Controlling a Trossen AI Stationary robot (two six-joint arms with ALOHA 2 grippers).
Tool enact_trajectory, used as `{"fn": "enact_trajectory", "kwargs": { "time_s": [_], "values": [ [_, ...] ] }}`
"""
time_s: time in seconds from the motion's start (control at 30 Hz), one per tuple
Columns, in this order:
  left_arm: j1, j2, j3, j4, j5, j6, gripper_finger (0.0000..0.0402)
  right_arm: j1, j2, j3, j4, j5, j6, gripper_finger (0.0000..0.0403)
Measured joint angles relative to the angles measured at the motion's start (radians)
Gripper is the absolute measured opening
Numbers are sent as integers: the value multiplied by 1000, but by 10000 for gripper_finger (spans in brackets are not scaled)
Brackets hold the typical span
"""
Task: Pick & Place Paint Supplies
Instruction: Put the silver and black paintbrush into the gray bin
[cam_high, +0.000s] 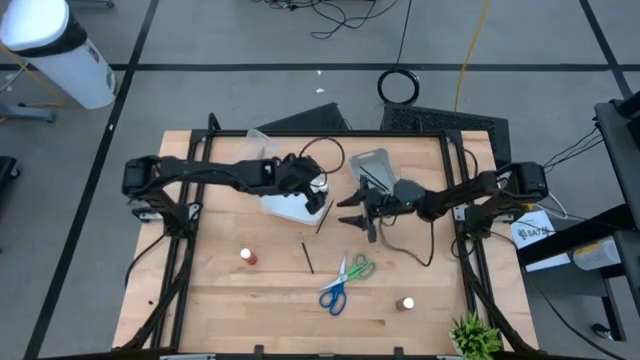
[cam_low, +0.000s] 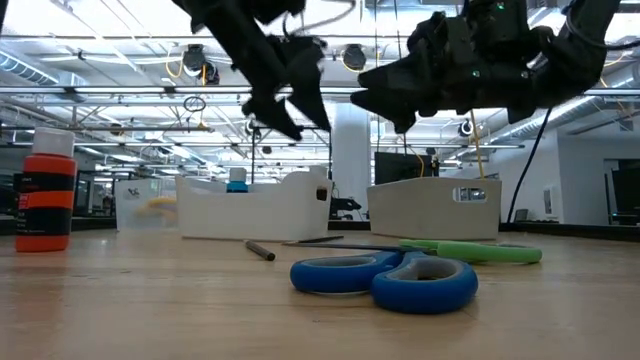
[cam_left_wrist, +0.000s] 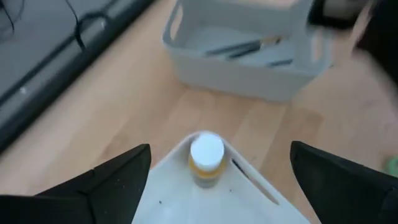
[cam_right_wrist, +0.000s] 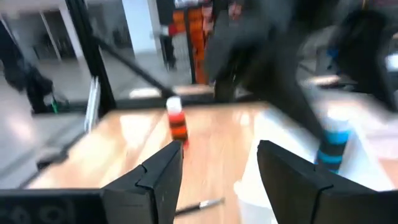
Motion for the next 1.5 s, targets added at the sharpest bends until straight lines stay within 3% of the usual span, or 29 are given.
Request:
{"fn": "enact_trajectory", "kwargs": {
  "time_s": [0.2, 0.3, 0.53, 0.73, 0.97, 1.17, 1.5],
  "values": [
    [-96, -129, -26, 104, -31, 107, 397, 178, 51, 270, -575, 263, -189, 183],
    [-145, -197, -65, 181, -32, 163, 397, 225, 139, 379, -702, 351, -202, 178],
    [-216, -314, -132, 180, -35, 192, 397, 238, 387, 561, -707, 277, -181, 159],
    [-234, -348, -166, 176, -37, 170, 397, 238, 542, 708, -749, 438, 8, 122],
    [-259, -343, -188, 175, -37, 72, 397, 264, 564, 726, -817, 456, 154, 109],
    [-326, -341, -193, 177, -44, 39, 397, 325, 565, 723, -815, 458, 230, 131],
    [-455, -341, -193, 181, -192, -12, 397, 382, 663, 732, -762, 554, 305, 149]
  ]
}}
